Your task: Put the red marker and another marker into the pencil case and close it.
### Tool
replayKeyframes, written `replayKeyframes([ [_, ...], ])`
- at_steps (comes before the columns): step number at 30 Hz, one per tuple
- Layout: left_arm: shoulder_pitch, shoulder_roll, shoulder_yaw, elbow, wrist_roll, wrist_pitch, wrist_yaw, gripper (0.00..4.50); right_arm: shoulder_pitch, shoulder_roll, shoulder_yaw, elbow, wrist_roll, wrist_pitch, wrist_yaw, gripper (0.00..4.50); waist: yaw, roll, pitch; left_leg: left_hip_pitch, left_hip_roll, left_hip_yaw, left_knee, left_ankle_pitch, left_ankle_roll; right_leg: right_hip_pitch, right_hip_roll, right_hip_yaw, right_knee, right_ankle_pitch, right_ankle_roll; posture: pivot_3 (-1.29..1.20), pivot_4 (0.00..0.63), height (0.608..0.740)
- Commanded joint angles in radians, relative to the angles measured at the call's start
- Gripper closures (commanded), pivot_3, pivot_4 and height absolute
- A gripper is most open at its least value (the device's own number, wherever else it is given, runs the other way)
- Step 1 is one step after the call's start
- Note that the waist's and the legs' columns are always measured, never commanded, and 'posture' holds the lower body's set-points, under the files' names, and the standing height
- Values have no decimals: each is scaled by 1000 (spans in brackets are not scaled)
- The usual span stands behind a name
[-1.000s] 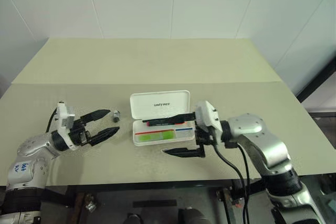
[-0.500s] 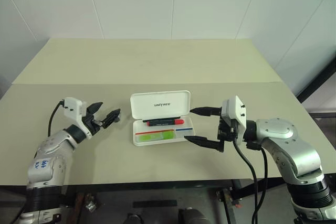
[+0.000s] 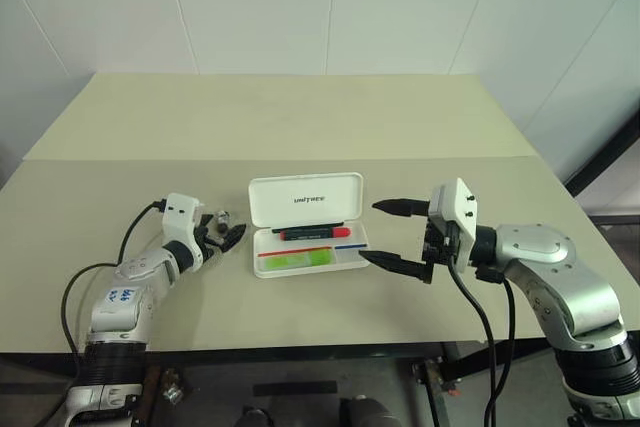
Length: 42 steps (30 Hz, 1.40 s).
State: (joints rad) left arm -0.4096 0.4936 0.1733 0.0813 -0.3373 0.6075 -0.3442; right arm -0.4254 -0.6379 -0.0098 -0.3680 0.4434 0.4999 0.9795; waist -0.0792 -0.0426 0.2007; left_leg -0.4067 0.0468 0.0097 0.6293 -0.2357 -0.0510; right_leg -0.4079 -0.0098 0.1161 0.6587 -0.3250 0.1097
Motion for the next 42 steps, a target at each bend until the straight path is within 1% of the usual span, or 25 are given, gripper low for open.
replayKeyframes([
  [1, 1, 24, -10, -17, 38, 88, 36, 0, -2, -25, -52, -9, 21, -21, -7, 23, -2, 0, 0, 0, 0, 0, 0, 0, 0, 0, 0, 0, 0, 0, 0, 0, 150, 740],
  [7, -7, 31, -25, -19, 62, 146, 43, 0, -13, -34, -55, 5, 20, -24, -9, 23, -5, 0, 0, 2, 0, 1, 0, 0, 0, 0, 1, 1, 1, 0, 0, 0, 150, 740],
  [8, -10, 32, -28, -15, 68, 145, 45, 186, -16, -36, -55, 9, 19, -24, -9, 5, -5, 0, 0, 2, 0, 1, 0, 0, 0, 0, 1, 1, 1, 0, 0, 0, 150, 740],
  [11, -9, 36, -32, -24, 67, 182, 43, 836, -21, -42, -57, 17, 16, -27, -6, 0, -6, 0, 0, 2, 0, 1, 0, 0, 0, 0, 1, 1, 1, 0, 0, 0, 150, 740],
  [12, -9, 35, -31, -26, 68, 181, 41, 1240, -22, -45, -59, 19, 17, -28, -5, 0, -6, 0, 0, 2, 0, 1, 0, 0, 0, 0, 1, 2, 1, 0, 0, 0, 150, 740],
  [15, -14, 34, -24, -18, 80, 182, 51, 2139, -23, -56, -67, 26, 20, -32, 0, 0, -4, 0, 0, 2, 0, 2, -1, 0, 0, 0, 1, 2, 0, 0, 0, 0, 150, 740],
  [18, -16, 41, -30, -15, 92, 188, 47, 3189, -21, -71, -72, 35, 18, -38, 2, 0, -2, 0, 0, 1, 0, 1, -1, 0, 0, 0, 0, 2, -1, 0, 0, 0, 150, 740],
  [21, -30, 62, -26, 9, 108, 175, 41, 4046, -21, -85, -80, 45, 19, -45, 4, 0, -1, 0, 0, 1, 0, 1, -1, 0, -1, 0, 0, 2, -1, 0, 0, 0, 150, 740],
  [25, -57, 97, -30, 39, 121, 139, 8, 4101, -17, -98, -91, 48, 23, -46, 2, 0, -4, 0, 0, 2, 0, 2, -1, 0, -1, 0, 1, 2, 0, 0, 0, 0, 150, 740],
  [30, -144, 149, -21, 89, 103, 10, -100, 4101, 16, -126, -126, 41, 48, -38, 15, 0, -3, 0, 0, 1, 0, 1, 0, 1, -1, 0, 1, 1, 0, 0, 0, 0, 150, 740],
  [33, -192, 172, -12, 94, 65, -50, -206, 4101, 52, -147, -164, 33, 84, -25, 41, 0, 3, 0, 0, 0, 0, 1, -1, 1, -1, -1, 1, 1, -1, 0, 0, 0, 150, 740],
  [36, -262, 206, -6, 90, 31, -53, -298, 4101, 103, -181, -198, 27, 103, -46, 84, 0, 16, 0, 0, -2, 0, 1, -1, 0, -1, -1, 0, 1, -3, 0, 0, 0, 150, 740],
  [39, -319, 232, 0, 81, -17, -67, -408, 4101, 118, -194, -214, 30, 105, -51, 84, 0, 23, 0, 0, -3, 0, 1, -1, -1, -1, -2, 1, 1, -5, 0, 0, 0, 150, 740],
  [42, -381, 262, -34, 64, -19, -90, -497, 4101, 128, -200, -223, 35, 105, -59, 83, 0, 24, 0, 0, -3, 0, 2, -1, -1, -1, -2, 1, 1, -4, 0, 0, 0, 150, 740],
])
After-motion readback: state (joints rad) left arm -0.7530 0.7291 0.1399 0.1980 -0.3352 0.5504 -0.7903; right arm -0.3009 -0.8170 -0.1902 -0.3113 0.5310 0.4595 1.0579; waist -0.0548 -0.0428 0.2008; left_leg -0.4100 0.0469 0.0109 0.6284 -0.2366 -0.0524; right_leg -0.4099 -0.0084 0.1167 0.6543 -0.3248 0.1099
